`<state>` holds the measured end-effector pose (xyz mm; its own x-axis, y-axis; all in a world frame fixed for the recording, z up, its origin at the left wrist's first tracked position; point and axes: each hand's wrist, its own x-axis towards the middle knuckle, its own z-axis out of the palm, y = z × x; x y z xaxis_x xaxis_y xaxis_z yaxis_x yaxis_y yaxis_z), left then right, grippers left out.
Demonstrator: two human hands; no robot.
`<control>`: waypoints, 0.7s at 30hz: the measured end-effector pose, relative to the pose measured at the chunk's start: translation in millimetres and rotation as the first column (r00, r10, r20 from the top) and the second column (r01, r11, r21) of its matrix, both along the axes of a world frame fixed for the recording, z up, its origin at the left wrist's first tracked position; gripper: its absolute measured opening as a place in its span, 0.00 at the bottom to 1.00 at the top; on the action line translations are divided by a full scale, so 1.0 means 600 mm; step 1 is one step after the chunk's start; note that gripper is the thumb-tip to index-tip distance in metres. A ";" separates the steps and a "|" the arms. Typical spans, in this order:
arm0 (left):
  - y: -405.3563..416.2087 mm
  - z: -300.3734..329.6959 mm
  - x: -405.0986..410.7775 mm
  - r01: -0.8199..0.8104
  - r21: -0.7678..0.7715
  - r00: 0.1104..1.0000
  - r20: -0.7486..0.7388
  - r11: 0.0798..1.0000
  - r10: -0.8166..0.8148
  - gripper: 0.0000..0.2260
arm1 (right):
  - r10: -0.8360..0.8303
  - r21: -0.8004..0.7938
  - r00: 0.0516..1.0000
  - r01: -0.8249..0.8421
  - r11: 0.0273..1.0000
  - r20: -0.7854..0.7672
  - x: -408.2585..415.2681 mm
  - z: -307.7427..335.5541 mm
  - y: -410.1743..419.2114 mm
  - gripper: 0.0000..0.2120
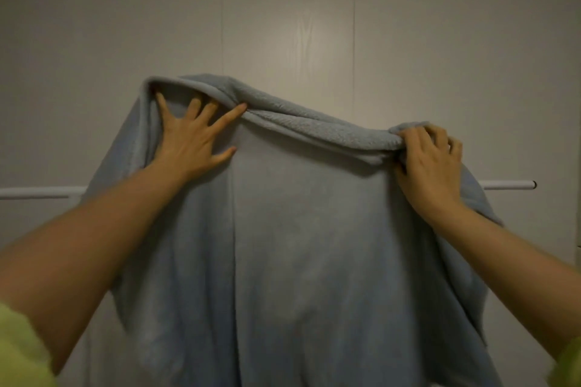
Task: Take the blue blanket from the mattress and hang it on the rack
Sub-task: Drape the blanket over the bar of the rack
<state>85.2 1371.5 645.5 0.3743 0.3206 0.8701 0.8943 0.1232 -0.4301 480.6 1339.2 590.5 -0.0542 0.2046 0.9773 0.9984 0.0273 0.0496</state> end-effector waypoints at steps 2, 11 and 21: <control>0.041 0.018 0.009 -0.022 0.029 0.997 -0.067 0.999 0.024 0.39 | 0.008 0.015 1.000 -0.008 1.000 0.009 0.016 0.006 0.046 0.12; 0.261 0.083 0.062 -0.033 0.021 0.982 -0.187 0.999 0.036 0.39 | 0.011 -0.050 0.996 -0.006 0.999 0.084 0.096 0.082 0.258 0.12; 0.331 0.001 0.145 0.436 -0.887 0.895 0.446 0.154 0.034 0.14 | 0.109 -0.833 0.950 -0.308 0.460 -0.292 0.178 0.089 0.299 0.16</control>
